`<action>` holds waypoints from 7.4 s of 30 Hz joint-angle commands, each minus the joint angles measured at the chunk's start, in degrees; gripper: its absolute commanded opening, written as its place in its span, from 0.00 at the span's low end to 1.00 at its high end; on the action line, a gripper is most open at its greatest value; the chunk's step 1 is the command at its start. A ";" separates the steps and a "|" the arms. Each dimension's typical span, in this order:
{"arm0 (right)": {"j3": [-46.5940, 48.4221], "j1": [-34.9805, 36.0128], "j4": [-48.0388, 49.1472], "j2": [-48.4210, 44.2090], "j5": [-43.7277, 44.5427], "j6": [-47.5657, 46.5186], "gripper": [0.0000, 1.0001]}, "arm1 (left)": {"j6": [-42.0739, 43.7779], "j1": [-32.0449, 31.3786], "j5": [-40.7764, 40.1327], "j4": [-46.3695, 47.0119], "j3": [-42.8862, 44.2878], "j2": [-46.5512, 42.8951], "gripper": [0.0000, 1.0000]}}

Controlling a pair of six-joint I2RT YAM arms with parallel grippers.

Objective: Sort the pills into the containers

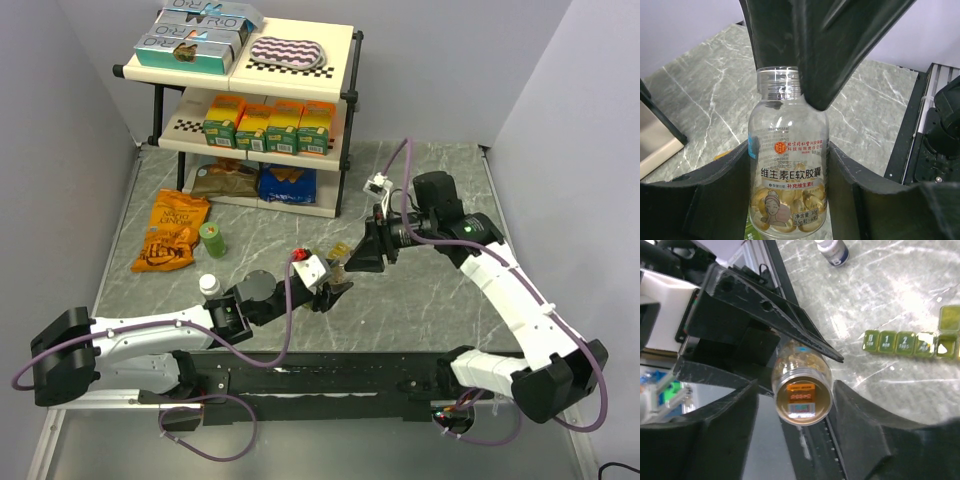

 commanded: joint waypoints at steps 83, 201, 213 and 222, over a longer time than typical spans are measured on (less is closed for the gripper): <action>23.58 12.18 -42.12 14.95 -10.44 -71.05 0.08 | 8.50 -0.10 18.06 -12.80 -0.60 -8.10 0.01; 0.40 8.13 -4.00 36.23 27.36 -75.82 0.52 | 10.69 4.82 -0.92 -39.96 -5.43 -31.84 0.01; -6.38 8.93 0.32 31.13 26.05 -69.05 0.43 | 11.13 4.74 5.49 -39.18 -5.87 -28.15 0.01; -8.59 8.75 1.91 27.79 25.43 -62.55 0.74 | 13.50 4.73 9.36 -40.05 -5.44 -23.23 0.01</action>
